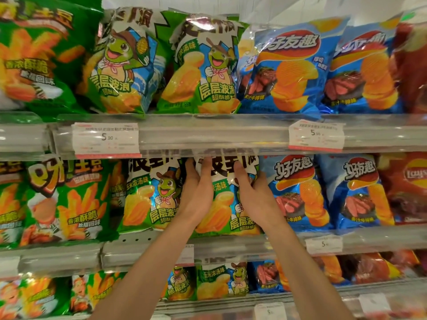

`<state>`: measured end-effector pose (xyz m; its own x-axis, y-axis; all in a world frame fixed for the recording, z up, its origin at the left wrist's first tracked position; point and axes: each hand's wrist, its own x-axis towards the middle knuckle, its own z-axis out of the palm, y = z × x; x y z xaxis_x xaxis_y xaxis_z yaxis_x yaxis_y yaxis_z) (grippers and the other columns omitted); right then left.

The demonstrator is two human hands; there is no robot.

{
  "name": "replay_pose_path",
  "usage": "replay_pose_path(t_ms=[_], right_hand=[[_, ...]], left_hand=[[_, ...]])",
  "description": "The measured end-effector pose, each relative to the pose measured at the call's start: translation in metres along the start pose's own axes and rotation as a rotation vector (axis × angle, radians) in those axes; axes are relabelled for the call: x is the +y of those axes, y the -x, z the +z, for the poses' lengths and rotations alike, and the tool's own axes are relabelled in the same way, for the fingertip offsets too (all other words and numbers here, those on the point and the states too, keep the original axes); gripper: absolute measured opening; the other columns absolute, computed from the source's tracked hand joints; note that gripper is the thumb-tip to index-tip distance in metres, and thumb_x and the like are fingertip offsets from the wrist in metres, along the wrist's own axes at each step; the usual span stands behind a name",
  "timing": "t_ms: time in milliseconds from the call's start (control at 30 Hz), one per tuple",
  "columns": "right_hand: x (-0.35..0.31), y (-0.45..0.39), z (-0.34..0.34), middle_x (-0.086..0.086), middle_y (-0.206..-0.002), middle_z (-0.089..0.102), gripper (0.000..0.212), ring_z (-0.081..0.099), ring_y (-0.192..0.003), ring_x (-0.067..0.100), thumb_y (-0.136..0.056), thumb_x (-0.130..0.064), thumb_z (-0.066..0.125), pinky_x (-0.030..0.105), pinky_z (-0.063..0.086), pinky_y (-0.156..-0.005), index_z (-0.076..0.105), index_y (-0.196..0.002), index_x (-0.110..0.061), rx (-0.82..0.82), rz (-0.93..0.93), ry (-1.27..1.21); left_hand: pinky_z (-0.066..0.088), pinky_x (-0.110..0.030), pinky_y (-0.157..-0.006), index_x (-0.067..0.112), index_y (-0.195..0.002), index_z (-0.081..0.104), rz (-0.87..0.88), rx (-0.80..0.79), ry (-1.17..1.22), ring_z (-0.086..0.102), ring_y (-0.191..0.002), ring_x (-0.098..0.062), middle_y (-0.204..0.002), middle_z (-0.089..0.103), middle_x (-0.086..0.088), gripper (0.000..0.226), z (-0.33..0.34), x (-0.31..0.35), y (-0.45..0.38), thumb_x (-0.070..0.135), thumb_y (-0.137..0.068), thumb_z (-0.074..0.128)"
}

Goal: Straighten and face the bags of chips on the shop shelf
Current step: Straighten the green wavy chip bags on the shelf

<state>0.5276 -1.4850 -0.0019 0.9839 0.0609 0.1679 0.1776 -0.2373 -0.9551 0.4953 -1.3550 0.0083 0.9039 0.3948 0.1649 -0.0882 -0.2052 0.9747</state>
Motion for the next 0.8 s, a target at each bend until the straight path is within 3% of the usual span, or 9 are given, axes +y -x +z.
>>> replay_pose_path(t_ms=[167, 300, 433, 500, 567, 633, 700, 800], right_hand=[[0.008, -0.001, -0.002, 0.0, -0.125, 0.062, 0.086, 0.059, -0.115, 0.024, -0.073, -0.095, 0.031, 0.047, 0.046, -0.103, 0.047, -0.124, -0.028, 0.031, -0.029, 0.206], [0.003, -0.004, -0.003, 0.005, -0.121, 0.063, 0.081, 0.06, -0.112, 0.029, -0.08, -0.089, 0.031, 0.045, 0.047, -0.098, 0.05, -0.121, -0.021, 0.043, -0.012, 0.305], [0.002, 0.003, -0.013, -0.005, -0.122, 0.062, 0.069, 0.057, -0.112, 0.017, -0.091, -0.076, 0.037, 0.033, 0.04, -0.088, 0.038, -0.136, -0.024, -0.003, -0.049, 0.197], [0.006, 0.01, -0.019, -0.014, -0.13, 0.054, 0.067, 0.052, -0.119, 0.009, -0.094, -0.069, 0.038, 0.031, 0.039, -0.093, 0.024, -0.15, -0.034, -0.012, -0.17, 0.165], [0.014, 0.014, -0.022, -0.012, -0.151, 0.041, 0.068, 0.048, -0.13, 0.011, -0.095, -0.07, 0.035, 0.038, 0.042, -0.104, 0.006, -0.152, -0.051, -0.036, -0.303, 0.216], [0.019, 0.019, -0.02, -0.011, -0.161, 0.026, 0.067, 0.048, -0.133, 0.014, -0.094, -0.069, 0.032, 0.041, 0.044, -0.105, -0.006, -0.148, -0.061, -0.093, -0.355, 0.301], [0.02, 0.021, -0.016, -0.015, -0.163, 0.018, 0.068, 0.049, -0.133, 0.012, -0.096, -0.066, 0.031, 0.033, 0.045, -0.1, -0.009, -0.15, -0.058, -0.131, -0.37, 0.363], [0.017, 0.017, -0.021, -0.012, -0.163, 0.015, 0.07, 0.054, -0.129, 0.018, -0.096, -0.065, 0.03, 0.04, 0.051, -0.093, -0.009, -0.153, -0.052, -0.118, -0.399, 0.466]], left_hand=[[0.032, -0.042, -0.117, 0.039, -0.157, 0.012, 0.053, 0.059, -0.016, 0.042, -0.141, -0.026, -0.155, 0.042, 0.004, 0.076, 0.003, -0.013, -0.002, 0.076, -0.092, 0.026], [0.028, -0.039, -0.115, 0.036, -0.158, 0.01, 0.006, 0.039, -0.012, 0.038, -0.143, -0.027, -0.158, 0.038, 0.002, 0.074, 0.001, -0.008, -0.003, 0.071, -0.095, 0.024], [0.023, -0.031, -0.114, 0.036, -0.159, 0.0, 0.1, -0.018, -0.065, 0.03, -0.147, -0.022, -0.163, 0.027, 0.007, 0.076, -0.01, -0.007, 0.013, 0.069, -0.094, 0.024], [0.015, -0.023, -0.112, 0.04, -0.157, -0.003, 0.218, -0.03, -0.129, 0.022, -0.149, -0.011, -0.166, 0.015, 0.011, 0.078, -0.015, -0.014, 0.021, 0.069, -0.091, 0.026], [0.012, -0.023, -0.11, 0.048, -0.154, -0.005, 0.288, -0.058, -0.212, 0.016, -0.147, -0.003, -0.166, 0.007, 0.014, 0.071, -0.017, -0.021, 0.021, 0.066, -0.093, 0.028], [0.018, -0.027, -0.112, 0.056, -0.149, -0.003, 0.306, -0.085, -0.27, 0.02, -0.148, -0.008, -0.166, 0.008, 0.013, 0.062, -0.015, -0.026, 0.018, 0.063, -0.096, 0.028], [0.024, -0.034, -0.115, 0.058, -0.15, 0.001, 0.296, -0.09, -0.284, 0.025, -0.149, -0.016, -0.166, 0.011, 0.011, 0.059, -0.009, -0.027, 0.016, 0.061, -0.099, 0.029], [0.03, -0.04, -0.113, 0.056, -0.151, 0.001, 0.288, -0.069, -0.281, 0.032, -0.146, -0.024, -0.165, 0.015, 0.002, 0.06, -0.001, -0.025, 0.013, 0.059, -0.1, 0.031]])
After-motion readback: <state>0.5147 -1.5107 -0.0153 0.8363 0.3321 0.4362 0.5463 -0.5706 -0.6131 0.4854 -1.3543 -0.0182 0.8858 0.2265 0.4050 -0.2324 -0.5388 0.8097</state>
